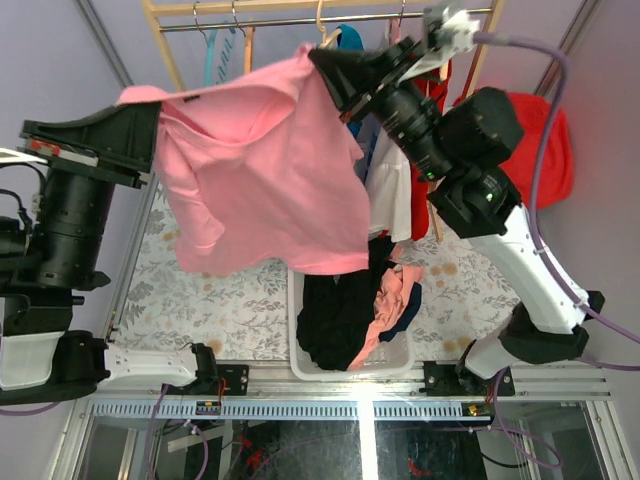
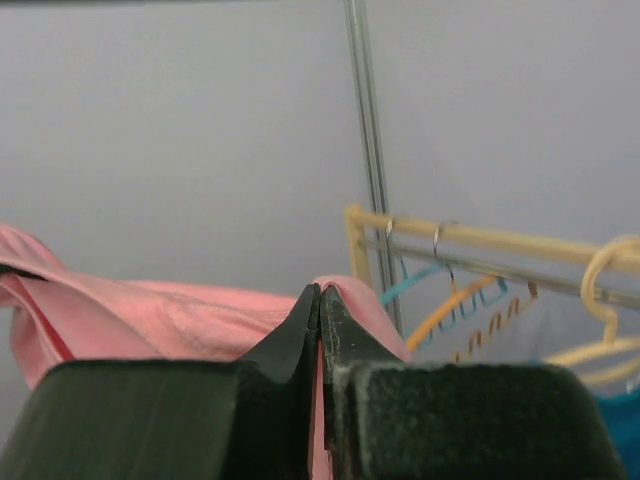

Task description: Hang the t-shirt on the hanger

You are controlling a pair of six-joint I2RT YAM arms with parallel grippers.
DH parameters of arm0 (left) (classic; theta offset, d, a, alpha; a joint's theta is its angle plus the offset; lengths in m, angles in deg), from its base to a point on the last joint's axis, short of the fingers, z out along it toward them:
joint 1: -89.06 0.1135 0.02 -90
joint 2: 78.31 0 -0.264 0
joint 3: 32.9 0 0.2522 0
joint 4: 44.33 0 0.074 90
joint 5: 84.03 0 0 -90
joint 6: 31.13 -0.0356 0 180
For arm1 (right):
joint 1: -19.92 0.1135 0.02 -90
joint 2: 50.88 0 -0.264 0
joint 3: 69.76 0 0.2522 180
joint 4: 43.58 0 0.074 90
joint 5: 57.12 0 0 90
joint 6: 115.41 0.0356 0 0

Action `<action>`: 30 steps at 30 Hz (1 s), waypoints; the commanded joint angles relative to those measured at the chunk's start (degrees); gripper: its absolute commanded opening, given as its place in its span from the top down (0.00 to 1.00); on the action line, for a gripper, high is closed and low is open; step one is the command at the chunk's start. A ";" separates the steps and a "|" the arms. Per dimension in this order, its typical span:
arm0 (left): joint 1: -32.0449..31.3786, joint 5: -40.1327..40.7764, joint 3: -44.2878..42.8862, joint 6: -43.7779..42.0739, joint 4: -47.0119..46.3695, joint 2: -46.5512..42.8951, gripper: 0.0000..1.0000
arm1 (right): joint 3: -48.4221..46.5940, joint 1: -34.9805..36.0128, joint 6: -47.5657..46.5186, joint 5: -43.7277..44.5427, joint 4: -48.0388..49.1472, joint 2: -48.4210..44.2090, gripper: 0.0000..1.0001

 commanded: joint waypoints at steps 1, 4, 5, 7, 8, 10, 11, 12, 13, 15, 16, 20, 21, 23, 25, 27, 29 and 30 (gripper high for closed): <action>-0.15 1.58 7.25 7.63 7.19 -3.22 1.00 | 17.13 -0.52 2.03 -1.57 6.92 -8.82 1.00; -0.18 1.32 16.48 17.67 13.84 -6.84 1.00 | 32.52 -0.56 5.05 -1.34 8.65 -18.19 1.00; -0.15 0.68 21.18 21.13 15.80 -8.17 1.00 | 37.24 -0.50 6.00 -1.32 8.37 -21.00 1.00; -0.17 -1.06 27.51 28.53 21.16 -10.29 1.00 | 45.65 -0.56 8.44 -1.13 6.88 -26.28 1.00; -0.20 -2.40 31.10 31.86 23.02 -11.26 1.00 | 49.59 -0.55 9.62 -1.42 5.79 -28.84 1.00; -0.15 -5.14 37.87 38.10 26.18 -12.95 1.00 | 56.11 -0.56 12.10 -2.28 3.57 -32.93 1.00; -0.17 -6.46 40.95 40.56 27.13 -13.61 1.00 | 58.79 -0.56 13.34 -2.58 1.96 -34.51 1.00; -0.16 -6.99 43.26 42.66 28.19 -14.04 1.00 | 60.88 -0.56 14.22 -2.74 0.34 -35.84 1.00; -0.14 -7.39 45.45 44.43 29.40 -14.75 1.00 | 62.88 -0.55 15.03 -2.88 -1.26 -36.97 1.00; -0.16 -7.33 49.53 47.39 31.20 -16.48 1.00 | 65.82 -0.56 16.66 -2.50 -4.71 -39.04 1.00; -0.14 -7.28 51.35 48.84 32.07 -17.35 1.00 | 66.78 -0.55 17.21 -2.38 -6.75 -40.13 1.00; -0.19 -6.55 57.49 53.52 36.41 -20.86 1.00 | 71.77 -0.52 19.71 -1.66 -12.30 -44.97 1.00; -0.15 -6.47 58.68 54.31 36.92 -21.73 1.00 | 73.19 -0.56 20.59 -2.08 -12.75 -45.63 1.00; -0.19 -6.65 60.19 55.43 37.66 -22.90 1.00 | 75.39 -0.56 22.18 -4.18 -13.18 -46.26 1.00; -0.16 -6.69 60.72 56.39 38.89 -23.08 1.00 | 77.42 -0.52 23.72 -6.22 -13.19 -45.85 1.00; -0.16 -6.56 61.32 56.89 39.74 -22.98 1.00 | 79.56 -0.55 25.12 -7.27 -12.71 -45.38 1.00; -0.16 -6.66 61.91 57.14 39.77 -22.79 1.00 | 79.77 -0.56 25.69 -7.91 -13.15 -44.78 0.93; -0.20 -6.62 61.94 57.26 40.03 -22.55 1.00 | 79.30 -0.50 25.59 -8.09 -14.03 -44.55 0.86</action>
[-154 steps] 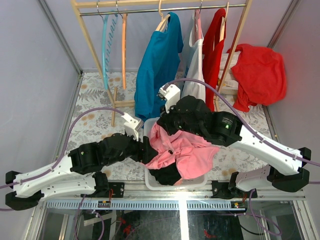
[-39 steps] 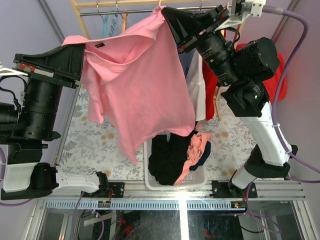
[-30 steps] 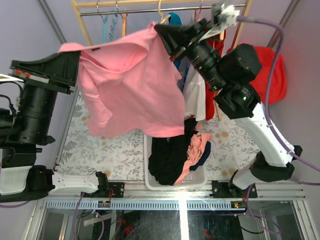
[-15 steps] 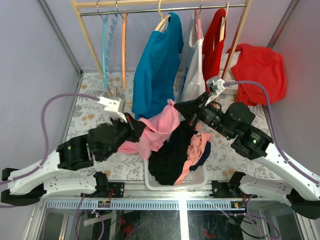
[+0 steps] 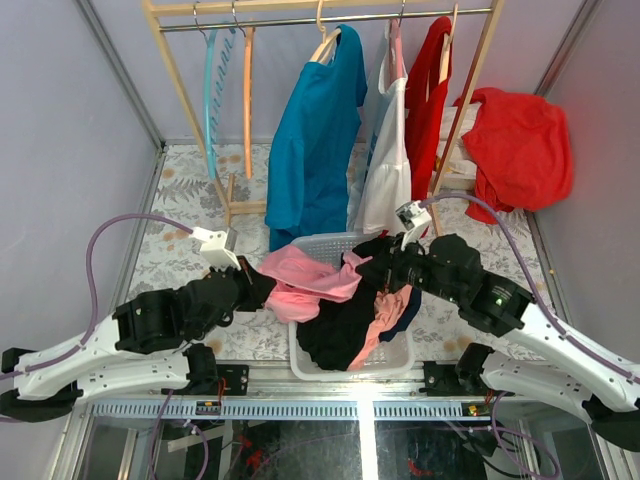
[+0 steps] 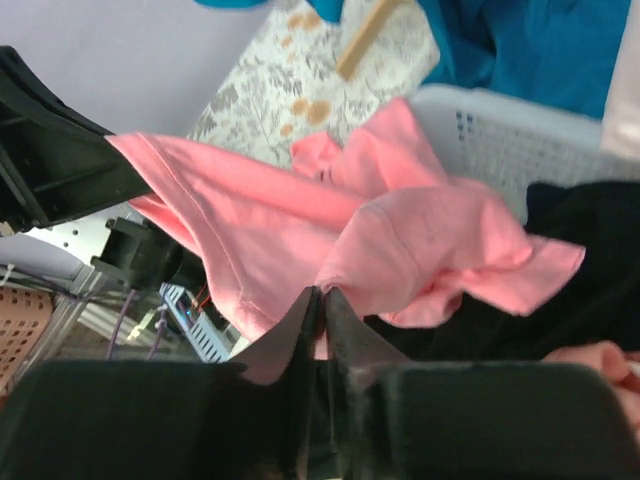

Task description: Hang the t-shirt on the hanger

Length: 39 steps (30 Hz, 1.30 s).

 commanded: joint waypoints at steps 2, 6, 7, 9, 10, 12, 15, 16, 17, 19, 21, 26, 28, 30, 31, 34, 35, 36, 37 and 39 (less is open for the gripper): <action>-0.19 0.99 0.94 3.29 1.66 0.85 1.00 | -4.13 -0.26 1.55 -2.51 -3.58 0.79 0.71; -0.19 1.20 0.93 3.46 2.59 0.87 1.00 | -15.07 -0.24 -0.83 -2.76 -9.21 1.41 0.55; -0.15 1.20 1.22 3.55 2.61 0.52 1.00 | -17.96 -0.24 -1.19 -3.61 -9.12 2.36 0.54; -0.18 1.15 1.98 3.76 2.64 -0.34 1.00 | -23.53 -0.22 -1.86 -6.00 -6.84 5.91 0.53; -0.21 1.31 2.37 3.81 2.62 -0.83 1.00 | -26.55 -0.29 -2.23 -7.22 -5.84 8.34 0.53; -0.20 1.56 3.01 3.82 2.82 -1.73 1.00 | -33.18 -0.28 -2.92 -8.53 -4.47 15.37 0.53; -0.23 2.34 3.09 3.70 3.97 -2.54 1.00 | -45.15 -0.18 -4.79 -8.07 -4.11 25.52 0.51; -0.17 2.47 3.17 3.53 4.01 -2.84 1.00 | -50.05 -0.23 -5.51 -7.21 -5.05 29.41 0.51; -0.19 2.58 3.21 3.43 4.02 -3.11 1.00 | -54.96 -0.22 -6.34 -6.80 -5.86 33.04 0.50; -0.21 2.69 3.35 3.11 4.00 -3.49 1.00 | -63.48 -0.18 -7.08 -5.58 -7.05 39.68 0.50; -0.15 2.80 3.44 2.71 3.95 -3.52 1.00 | -71.49 -0.19 -7.36 -5.37 -6.91 45.31 0.50; -0.15 1.82 3.26 1.78 3.32 -3.29 1.00 | -85.67 -0.16 -8.42 -0.79 -6.33 57.20 0.48; -0.16 1.12 3.15 1.39 3.08 -3.29 1.00 | -88.81 -0.15 -9.12 2.16 -5.73 60.09 0.47; -0.21 0.81 3.05 1.08 2.74 -3.45 1.00 | -89.56 -0.14 -9.61 5.68 -5.16 61.54 0.47; -0.19 0.61 3.11 0.77 2.52 -3.51 1.00 | -88.97 -0.18 -9.83 7.44 -4.68 61.74 0.47; -0.22 0.30 3.08 0.03 2.08 -3.81 1.00 | -85.00 -0.13 -10.03 14.11 -3.81 60.24 0.48; -0.18 0.17 2.98 -0.22 2.11 -3.82 1.00 | -83.16 0.06 -10.34 16.03 -3.31 59.24 0.48; -0.18 0.02 2.92 -0.53 2.13 -3.88 1.00 | -81.24 0.24 -10.64 17.58 -2.72 58.09 0.48; -0.22 -0.18 2.78 -0.80 2.15 -3.98 1.00 | -79.26 0.53 -10.94 18.90 -1.77 56.79 0.48; -0.15 -0.28 2.78 -1.20 2.10 -4.24 1.00 | -75.61 0.78 -11.38 20.82 -0.43 53.78 0.48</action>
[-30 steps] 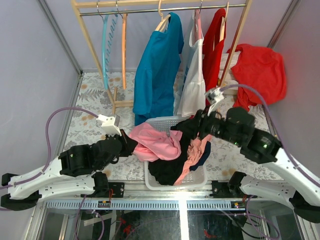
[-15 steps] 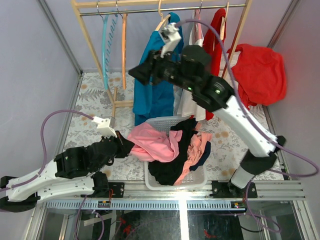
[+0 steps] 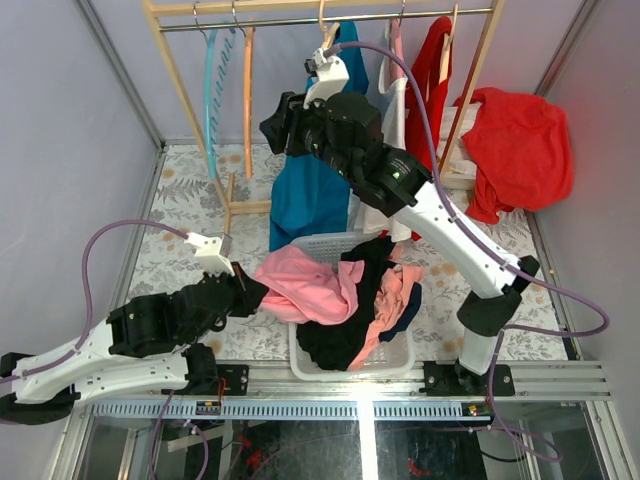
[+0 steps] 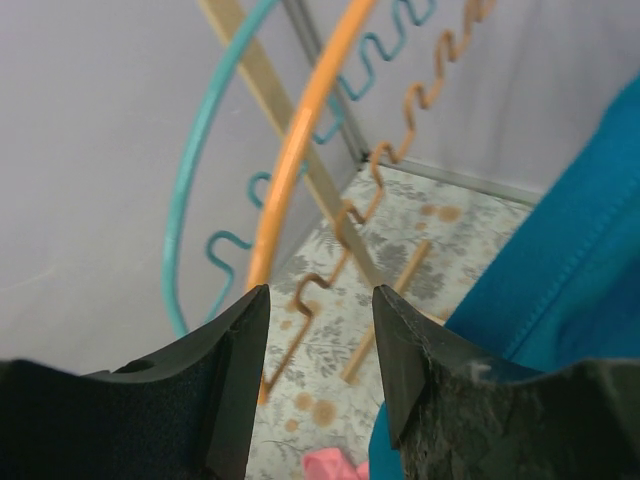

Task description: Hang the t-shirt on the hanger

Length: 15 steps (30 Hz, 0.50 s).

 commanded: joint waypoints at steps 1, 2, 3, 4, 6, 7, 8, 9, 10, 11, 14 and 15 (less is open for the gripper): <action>-0.20 0.19 -0.07 -1.81 -1.55 -0.89 1.00 | 5.41 0.79 -2.42 9.56 5.78 -7.45 0.48; -0.15 0.10 -0.09 -2.03 -1.56 -1.06 1.00 | 5.93 0.91 -2.83 10.84 5.40 -8.18 0.48; -0.14 0.12 -0.11 -2.17 -1.52 -1.19 1.00 | 6.01 1.05 -3.19 12.30 4.56 -8.59 0.47; -0.17 0.10 -0.17 -2.33 -1.49 -1.39 1.00 | 5.79 1.10 -3.54 13.62 3.65 -8.90 0.48; -0.16 0.09 0.01 -2.46 -1.54 -1.99 1.00 | 5.96 1.06 -4.29 15.67 2.65 -9.64 0.48; -0.19 0.11 0.11 -2.46 -1.52 -2.27 1.00 | 6.43 1.09 -4.52 16.14 2.76 -10.01 0.48; -0.22 0.11 0.30 -2.38 -1.56 -2.66 1.00 | 6.71 1.04 -4.64 16.10 3.15 -10.10 0.47; -0.19 0.12 0.49 -2.33 -1.56 -3.03 1.00 | 6.56 1.02 -4.84 16.09 3.26 -10.11 0.47; -0.20 0.19 0.63 -2.29 -1.56 -3.32 1.00 | 5.93 1.02 -4.91 16.09 3.00 -10.10 0.47; -0.16 0.16 0.62 -2.33 -1.50 -3.61 1.00 | 4.69 1.02 -5.10 16.32 2.29 -9.49 0.47; -0.18 0.15 0.09 -2.46 -0.83 -4.02 1.00 | 0.91 1.16 -5.59 20.92 -1.63 -7.72 0.47; -0.19 0.26 0.05 -2.46 -0.56 -4.09 1.00 | 1.05 1.19 -5.70 22.12 -1.71 -7.83 0.47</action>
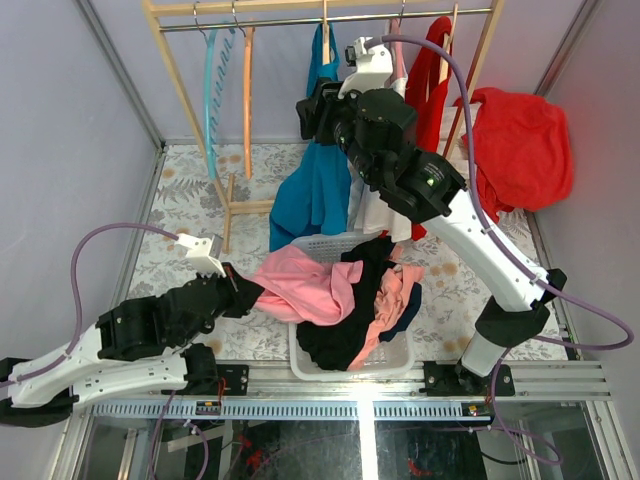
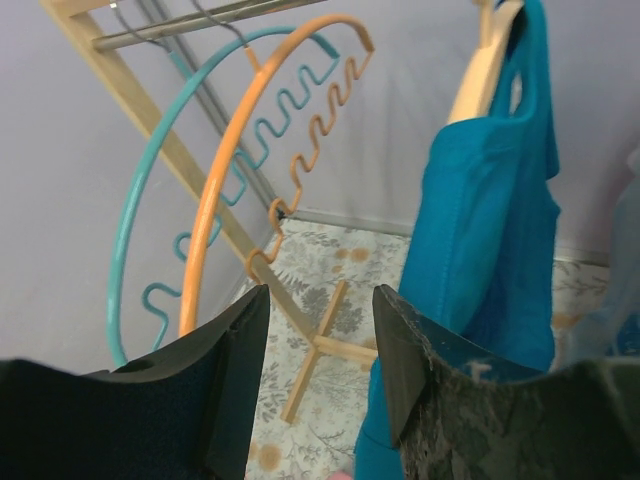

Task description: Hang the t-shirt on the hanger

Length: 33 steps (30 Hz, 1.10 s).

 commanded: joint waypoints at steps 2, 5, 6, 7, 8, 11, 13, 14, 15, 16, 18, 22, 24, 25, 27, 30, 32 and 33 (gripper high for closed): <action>-0.17 0.97 -0.25 -0.99 -0.09 -0.94 1.00 | -2.52 0.47 -1.82 8.50 -0.42 -0.04 0.47; -0.21 1.14 -0.67 -1.08 0.23 -1.22 1.00 | -2.82 0.54 -2.60 9.33 -0.51 -0.17 0.46; -0.15 1.13 -0.72 -1.15 0.22 -1.17 1.00 | -3.30 0.54 -2.77 9.27 -0.69 -0.01 0.46; -0.16 1.12 -0.93 -1.17 0.28 -1.01 1.00 | -3.97 0.49 -3.13 9.49 -1.28 0.31 0.46; -0.20 1.03 -1.00 -1.17 0.22 -0.95 1.00 | -4.71 0.47 -3.34 9.85 -1.88 0.59 0.46; -0.22 0.85 -1.10 -1.17 0.25 -0.91 1.00 | -5.46 0.48 -4.42 11.34 -2.70 0.75 0.46; -0.27 0.66 -1.17 -1.17 0.22 -1.02 1.00 | -5.28 0.48 -5.28 12.42 -2.84 0.45 0.46; -0.19 0.58 -1.18 -1.17 0.24 -1.08 1.00 | -5.30 0.48 -5.73 12.71 -2.88 0.44 0.46; -0.20 0.56 -1.30 -1.17 0.22 -1.10 1.00 | -5.36 0.47 -6.23 12.87 -2.82 0.47 0.46; -0.22 0.51 -1.35 -1.22 0.23 -1.08 1.00 | -5.56 0.47 -6.62 12.95 -2.87 0.53 0.46; -0.17 0.45 -1.58 -1.17 0.22 -1.05 1.00 | -5.77 0.53 -7.36 11.90 -2.42 0.71 0.45; -0.14 0.48 -1.95 -1.26 0.22 -0.92 1.00 | -5.97 0.49 -7.95 8.28 -1.11 0.92 0.44; -0.19 0.51 -1.98 -1.31 0.23 -0.87 1.00 | -5.91 0.47 -7.56 6.51 -0.32 0.87 0.44; -0.15 0.43 -1.93 -1.28 0.24 -0.85 1.00 | -5.79 0.47 -7.43 5.37 0.24 0.90 0.44; -0.19 0.35 -1.91 -1.39 0.22 -0.73 1.00 | -5.40 0.49 -7.36 3.03 1.54 1.02 0.44; -0.20 0.45 -1.88 -1.26 0.35 -1.06 1.00 | -2.71 0.47 -7.32 -3.97 5.86 0.21 0.44; -0.18 0.48 -1.84 -1.18 0.52 -1.28 1.00 | -2.17 0.79 -6.99 -5.62 7.60 0.05 0.44; -0.17 0.57 -1.89 -1.10 0.68 -1.43 1.00 | -3.66 0.96 -6.55 -4.07 6.61 0.70 0.44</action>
